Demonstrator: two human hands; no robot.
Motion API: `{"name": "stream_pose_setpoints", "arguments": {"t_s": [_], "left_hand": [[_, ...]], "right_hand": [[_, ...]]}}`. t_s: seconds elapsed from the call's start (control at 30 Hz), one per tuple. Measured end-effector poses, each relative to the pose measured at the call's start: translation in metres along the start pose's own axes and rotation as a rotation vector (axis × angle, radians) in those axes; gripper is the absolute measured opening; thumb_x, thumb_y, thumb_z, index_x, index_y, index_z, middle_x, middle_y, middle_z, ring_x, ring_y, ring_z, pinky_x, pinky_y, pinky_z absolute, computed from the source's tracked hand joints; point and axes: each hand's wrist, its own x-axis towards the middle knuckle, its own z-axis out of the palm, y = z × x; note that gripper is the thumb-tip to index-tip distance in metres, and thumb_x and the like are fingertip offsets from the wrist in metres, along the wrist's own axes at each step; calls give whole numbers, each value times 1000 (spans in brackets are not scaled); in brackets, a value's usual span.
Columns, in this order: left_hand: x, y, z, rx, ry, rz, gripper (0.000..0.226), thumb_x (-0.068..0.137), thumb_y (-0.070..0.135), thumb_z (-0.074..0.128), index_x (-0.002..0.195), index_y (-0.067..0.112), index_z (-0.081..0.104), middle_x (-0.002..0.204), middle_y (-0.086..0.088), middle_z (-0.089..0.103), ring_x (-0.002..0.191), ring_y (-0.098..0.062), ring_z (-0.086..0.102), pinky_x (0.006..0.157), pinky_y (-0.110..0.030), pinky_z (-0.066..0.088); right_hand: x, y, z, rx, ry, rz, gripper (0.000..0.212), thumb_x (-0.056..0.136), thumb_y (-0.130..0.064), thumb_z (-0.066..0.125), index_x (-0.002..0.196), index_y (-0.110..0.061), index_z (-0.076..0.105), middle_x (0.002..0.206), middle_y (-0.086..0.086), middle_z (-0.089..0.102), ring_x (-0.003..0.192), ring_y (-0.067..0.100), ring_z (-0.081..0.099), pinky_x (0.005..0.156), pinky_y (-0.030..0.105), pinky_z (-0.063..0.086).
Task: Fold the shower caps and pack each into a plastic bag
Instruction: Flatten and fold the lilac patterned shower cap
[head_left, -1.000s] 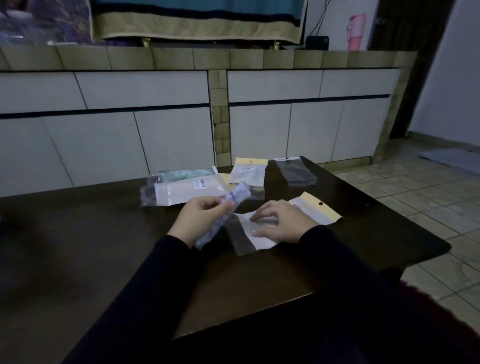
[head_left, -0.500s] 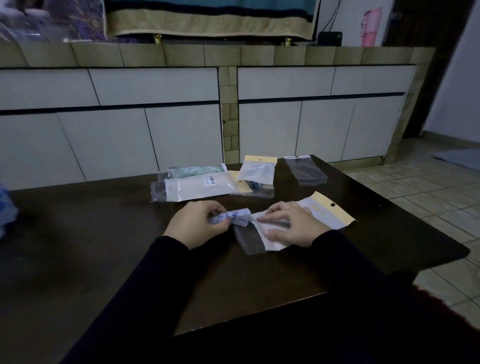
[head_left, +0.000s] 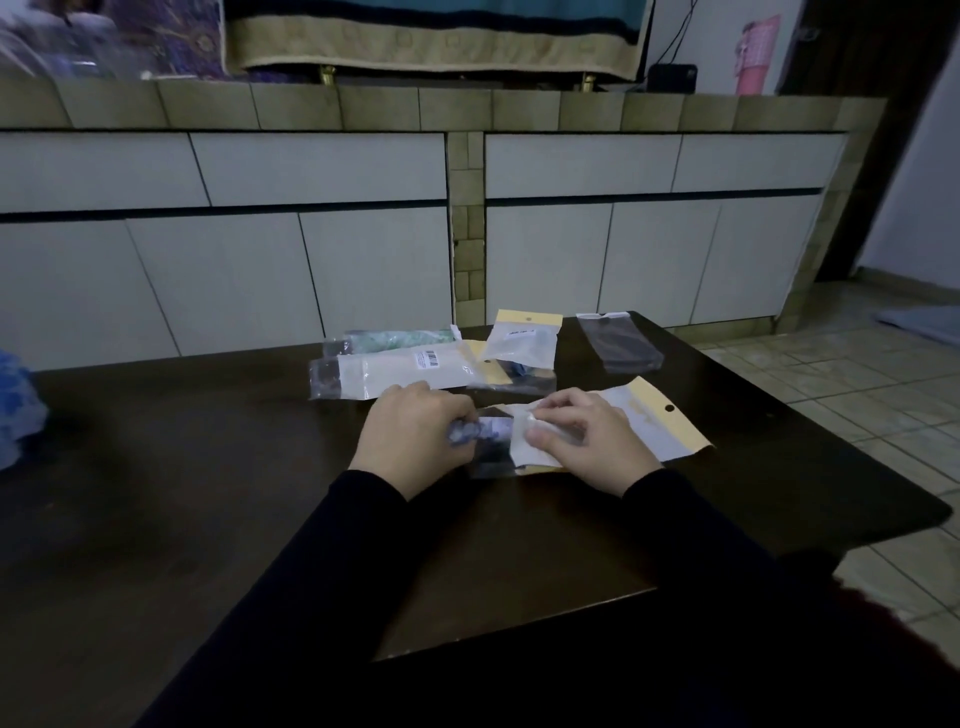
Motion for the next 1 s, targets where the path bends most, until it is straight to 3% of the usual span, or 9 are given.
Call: {"name": "stream_pose_setpoints", "arguments": {"t_s": [0.13, 0.23, 0.3, 0.47, 0.57, 0.73, 0.8, 0.87, 1.0], "left_hand": [[0, 5, 8, -71, -47, 82, 17, 83, 38, 63, 96, 30, 70, 87, 9, 66, 83, -12, 52, 69, -24, 34], [-3, 2, 9, -347, -169, -54, 36, 78, 38, 74, 112, 26, 68, 103, 11, 63, 95, -6, 56, 83, -23, 46], [-6, -8, 5, -515, -248, -179, 44, 76, 41, 76, 117, 31, 65, 106, 17, 59, 95, 0, 53, 83, -19, 45], [-13, -40, 4, -377, -292, -404, 36, 81, 56, 64, 102, 28, 71, 101, 10, 66, 93, -7, 58, 84, -27, 47], [-10, -32, 9, -467, -248, -407, 24, 82, 44, 69, 94, 23, 72, 96, 5, 67, 88, -8, 57, 78, -22, 41], [-7, -16, 15, -624, -190, -424, 20, 89, 26, 65, 108, 23, 70, 93, 6, 68, 76, -6, 61, 70, -21, 49], [-10, -23, 13, -741, -186, -470, 16, 87, 25, 68, 102, 26, 70, 88, 7, 69, 76, -8, 65, 72, -26, 55], [-13, -32, 13, -768, -172, -508, 15, 83, 23, 72, 95, 29, 68, 90, 7, 70, 83, -9, 66, 81, -29, 56], [-15, -31, 9, -758, -177, -539, 7, 86, 23, 68, 92, 26, 68, 93, 6, 70, 88, -6, 65, 80, -22, 51]], "right_hand": [[-2, -14, 9, -37, -31, -99, 33, 92, -46, 56, 121, -32, 64, 124, -20, 47, 116, 3, 38, 106, 32, 31], [-2, -18, 11, -84, -70, -53, 38, 93, -47, 52, 127, -31, 60, 130, -14, 49, 120, 8, 41, 107, 35, 32], [-1, -17, 11, -101, -71, -4, 41, 93, -49, 52, 130, -32, 58, 131, -12, 49, 121, 10, 42, 107, 37, 34], [1, -17, 15, -163, -23, 69, 43, 92, -53, 50, 132, -37, 53, 133, -11, 47, 123, 11, 39, 103, 34, 32], [0, -25, 21, -213, -50, 23, 46, 92, -55, 48, 135, -40, 49, 134, -10, 45, 125, 13, 37, 103, 36, 28], [-5, -47, 31, -216, -18, -107, 46, 96, -49, 44, 140, -36, 42, 135, -7, 44, 125, 12, 37, 105, 35, 27], [-5, -47, 26, -157, 12, -86, 46, 98, -46, 40, 143, -35, 39, 138, -7, 45, 127, 12, 39, 107, 35, 28], [-4, -40, 22, -285, 66, -51, 45, 98, -48, 37, 141, -35, 42, 140, -8, 46, 128, 12, 40, 107, 38, 28], [-4, -31, 22, -321, -21, 69, 46, 95, -54, 40, 137, -38, 47, 140, -9, 47, 128, 13, 39, 108, 42, 28]]}}
